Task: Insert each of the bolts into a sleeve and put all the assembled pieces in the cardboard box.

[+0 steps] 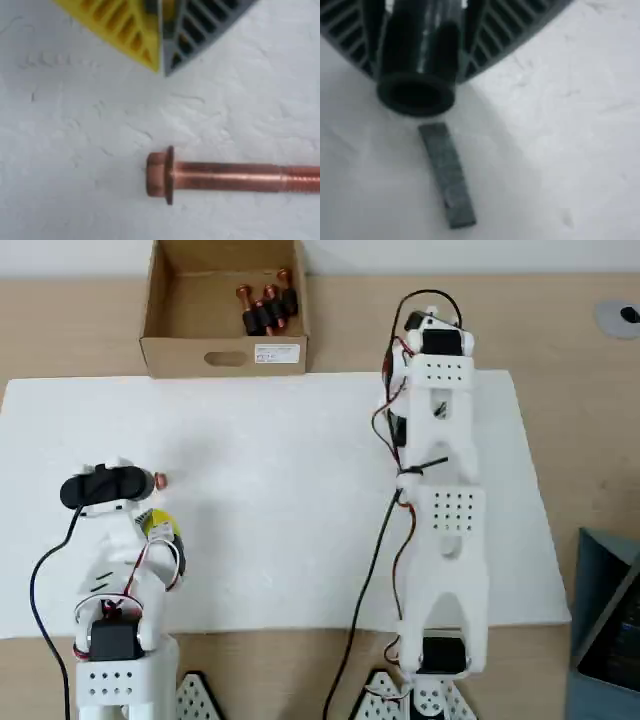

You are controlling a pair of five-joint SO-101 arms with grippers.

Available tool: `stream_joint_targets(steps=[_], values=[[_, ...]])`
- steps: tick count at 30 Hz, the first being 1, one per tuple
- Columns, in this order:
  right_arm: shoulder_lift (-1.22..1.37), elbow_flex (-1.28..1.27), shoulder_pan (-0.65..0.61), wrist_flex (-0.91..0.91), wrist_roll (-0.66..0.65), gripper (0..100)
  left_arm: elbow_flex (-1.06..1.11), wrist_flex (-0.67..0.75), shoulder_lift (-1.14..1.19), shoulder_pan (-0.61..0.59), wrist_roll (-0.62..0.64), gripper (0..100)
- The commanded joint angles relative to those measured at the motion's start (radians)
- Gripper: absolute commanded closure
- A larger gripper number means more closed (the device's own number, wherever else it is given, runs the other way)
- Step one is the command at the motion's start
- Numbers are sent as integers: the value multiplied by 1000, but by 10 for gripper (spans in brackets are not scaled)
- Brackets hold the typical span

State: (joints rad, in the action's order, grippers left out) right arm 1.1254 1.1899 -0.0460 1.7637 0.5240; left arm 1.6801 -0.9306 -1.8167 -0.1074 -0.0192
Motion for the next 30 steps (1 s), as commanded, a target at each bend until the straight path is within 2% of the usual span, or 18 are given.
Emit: stream_joint_targets(steps=[1,15,22,30], values=[[-8,2,1,21,-40,989,5,11,-5,3,-9,998],[-260,-50,-1,25,-120,989,6,11,-5,3,-6,998],[-512,-294,-5,25,-123,989,6,11,-5,3,-6,998],[-938,-616,-5,25,-164,989,6,11,-5,3,-5,998]])
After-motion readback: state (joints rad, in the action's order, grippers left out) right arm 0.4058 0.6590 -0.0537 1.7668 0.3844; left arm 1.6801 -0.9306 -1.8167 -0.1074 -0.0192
